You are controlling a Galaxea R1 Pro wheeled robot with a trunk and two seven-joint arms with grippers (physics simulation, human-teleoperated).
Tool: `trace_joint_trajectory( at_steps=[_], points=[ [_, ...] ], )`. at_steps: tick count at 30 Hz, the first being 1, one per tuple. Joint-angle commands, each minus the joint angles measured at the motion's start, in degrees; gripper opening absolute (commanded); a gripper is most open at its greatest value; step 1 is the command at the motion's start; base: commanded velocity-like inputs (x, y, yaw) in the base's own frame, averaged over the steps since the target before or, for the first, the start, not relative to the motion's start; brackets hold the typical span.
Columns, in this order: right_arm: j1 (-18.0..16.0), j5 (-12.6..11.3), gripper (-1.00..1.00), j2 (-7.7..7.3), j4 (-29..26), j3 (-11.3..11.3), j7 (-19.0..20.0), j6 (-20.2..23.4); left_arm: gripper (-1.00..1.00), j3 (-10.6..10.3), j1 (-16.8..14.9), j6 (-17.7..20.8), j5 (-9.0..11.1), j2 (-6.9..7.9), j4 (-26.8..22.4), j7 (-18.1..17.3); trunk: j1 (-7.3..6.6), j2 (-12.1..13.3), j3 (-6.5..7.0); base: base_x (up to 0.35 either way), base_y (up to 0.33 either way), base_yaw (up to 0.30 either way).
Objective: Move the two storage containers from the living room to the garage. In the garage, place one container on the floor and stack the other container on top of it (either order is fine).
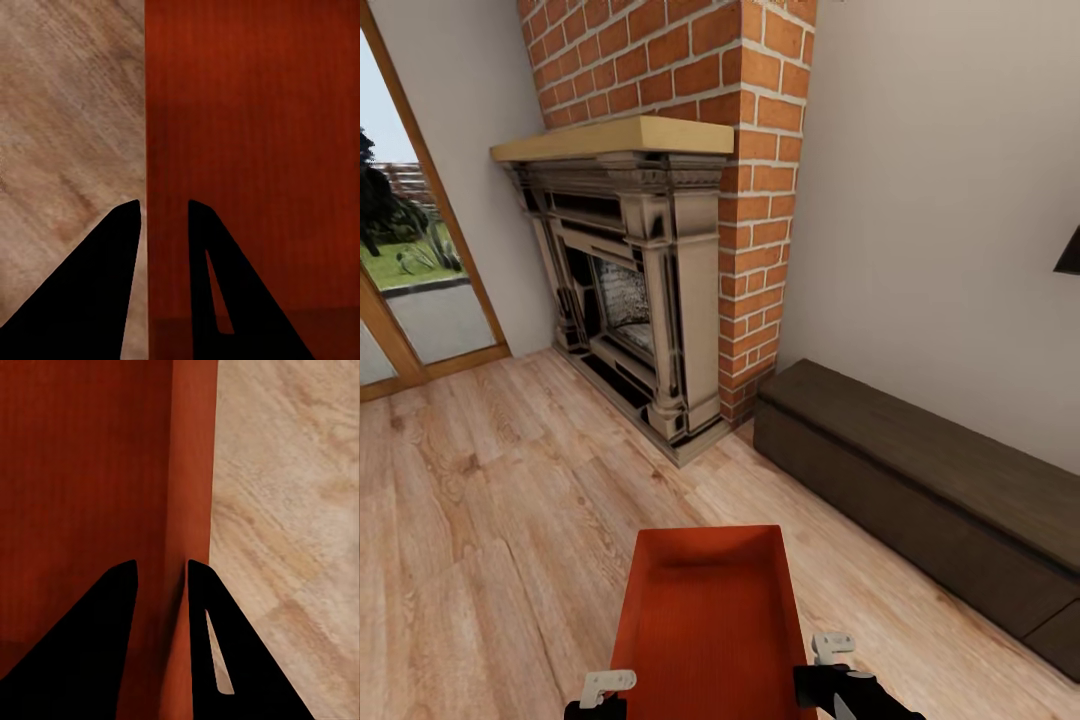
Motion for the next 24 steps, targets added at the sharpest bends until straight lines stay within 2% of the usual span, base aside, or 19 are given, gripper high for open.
trace_joint_trajectory(
  at_steps=[1,24],
  points=[
    [0.0,0.7,-1.0,-0.51,-0.2,-0.2,-0.2,0.3,-1.0,-1.0,0.0,-0.2,0.6,0.08,0.2,0.3,-0.23,0.4,0.14,0.0,0.0,0.0],
    [0.0,0.7,-1.0,-0.51,-0.4,-0.2,-0.1,0.3,-1.0,-1.1,0.0,-0.2,0.6,0.08,0.2,0.3,-5.29,9.6,4.27,0.0,0.0,0.0]
  ],
)
